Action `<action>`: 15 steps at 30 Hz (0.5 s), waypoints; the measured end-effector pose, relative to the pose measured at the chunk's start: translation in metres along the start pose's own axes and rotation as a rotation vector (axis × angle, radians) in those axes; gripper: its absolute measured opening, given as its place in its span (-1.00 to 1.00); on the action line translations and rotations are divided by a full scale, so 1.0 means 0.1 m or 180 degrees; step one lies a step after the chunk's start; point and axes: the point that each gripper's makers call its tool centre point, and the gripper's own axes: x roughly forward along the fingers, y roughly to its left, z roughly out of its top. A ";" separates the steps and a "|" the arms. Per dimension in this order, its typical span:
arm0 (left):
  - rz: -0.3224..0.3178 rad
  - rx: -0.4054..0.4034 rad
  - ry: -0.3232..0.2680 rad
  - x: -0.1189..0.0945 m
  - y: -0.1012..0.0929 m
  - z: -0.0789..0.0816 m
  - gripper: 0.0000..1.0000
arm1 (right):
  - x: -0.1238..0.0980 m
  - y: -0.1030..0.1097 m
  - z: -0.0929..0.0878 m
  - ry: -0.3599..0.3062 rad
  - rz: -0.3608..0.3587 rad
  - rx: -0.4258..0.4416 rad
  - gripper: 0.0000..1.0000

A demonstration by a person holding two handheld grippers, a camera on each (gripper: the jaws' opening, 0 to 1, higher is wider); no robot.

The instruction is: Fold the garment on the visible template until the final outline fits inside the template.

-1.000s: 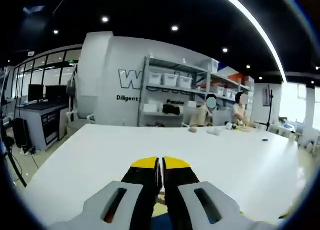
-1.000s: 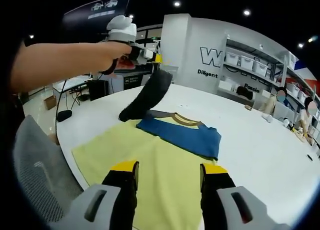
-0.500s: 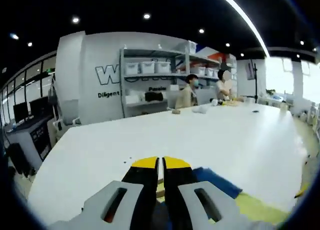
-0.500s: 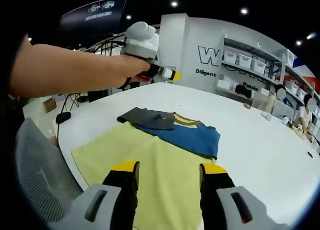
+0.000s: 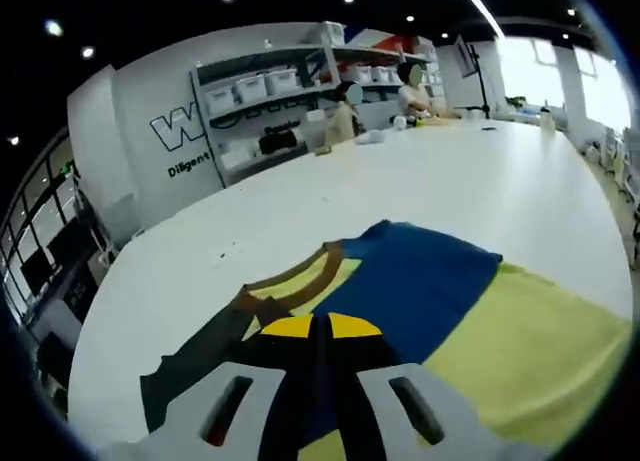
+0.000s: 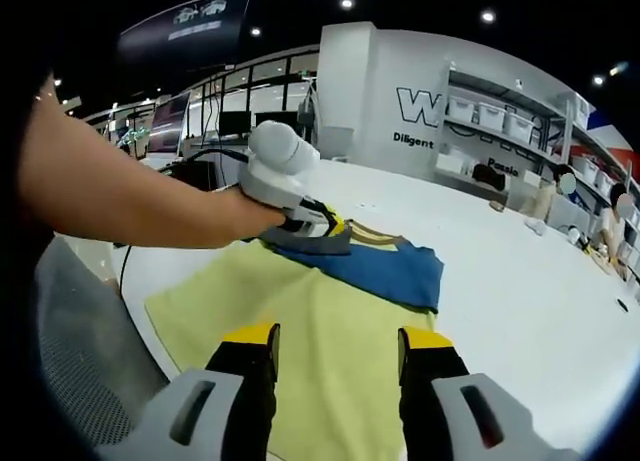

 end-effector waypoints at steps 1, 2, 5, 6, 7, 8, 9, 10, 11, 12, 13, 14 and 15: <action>-0.0027 -0.0008 0.0051 0.04 -0.03 -0.06 -0.96 | 0.00 0.00 0.00 0.0007 0.0002 0.0009 -0.09; -0.0026 -0.0001 0.0084 0.06 -0.04 -0.10 -0.91 | 0.00 -0.01 -0.01 0.0013 -0.0001 0.0017 -0.09; -0.0051 0.0058 0.0153 0.11 -0.06 -0.18 -0.78 | 0.00 -0.01 -0.02 0.0018 0.0001 0.0035 -0.09; -0.0059 0.0053 0.0181 0.12 -0.06 -0.20 -0.76 | 0.00 -0.01 -0.02 0.0024 0.0002 0.0041 -0.09; -0.0072 0.0073 0.0202 0.14 -0.06 -0.22 -0.71 | 0.00 -0.01 -0.02 0.0026 0.0003 0.0044 -0.10; -0.0105 0.0086 0.0215 0.15 -0.08 -0.24 -0.69 | 0.00 -0.01 -0.02 0.0027 0.0003 0.0047 -0.10; -0.0111 0.0126 0.0251 0.17 -0.08 -0.27 -0.71 | 0.00 -0.01 -0.02 0.0028 0.0004 0.0055 -0.10; -0.0103 0.0143 0.0250 0.19 -0.06 -0.27 -0.75 | 0.01 -0.01 -0.03 0.0031 0.0006 0.0062 -0.10; -0.0104 0.0141 0.0254 0.21 -0.05 -0.28 -0.76 | 0.01 -0.01 -0.03 0.0033 0.0005 0.0066 -0.10; -0.0114 0.0137 0.0279 0.22 -0.04 -0.30 -0.78 | 0.00 -0.01 -0.03 0.0032 0.0004 0.0068 -0.10; -0.0100 0.0164 0.0311 0.23 -0.03 -0.32 -0.80 | 0.01 -0.01 -0.03 0.0031 0.0004 0.0074 -0.11; -0.0101 0.0170 0.0308 0.24 -0.02 -0.33 -0.79 | 0.01 -0.01 -0.03 0.0031 0.0005 0.0079 -0.11; -0.0104 0.0161 0.0317 0.25 -0.01 -0.35 -0.78 | 0.01 -0.02 -0.03 0.0035 0.0006 0.0087 -0.11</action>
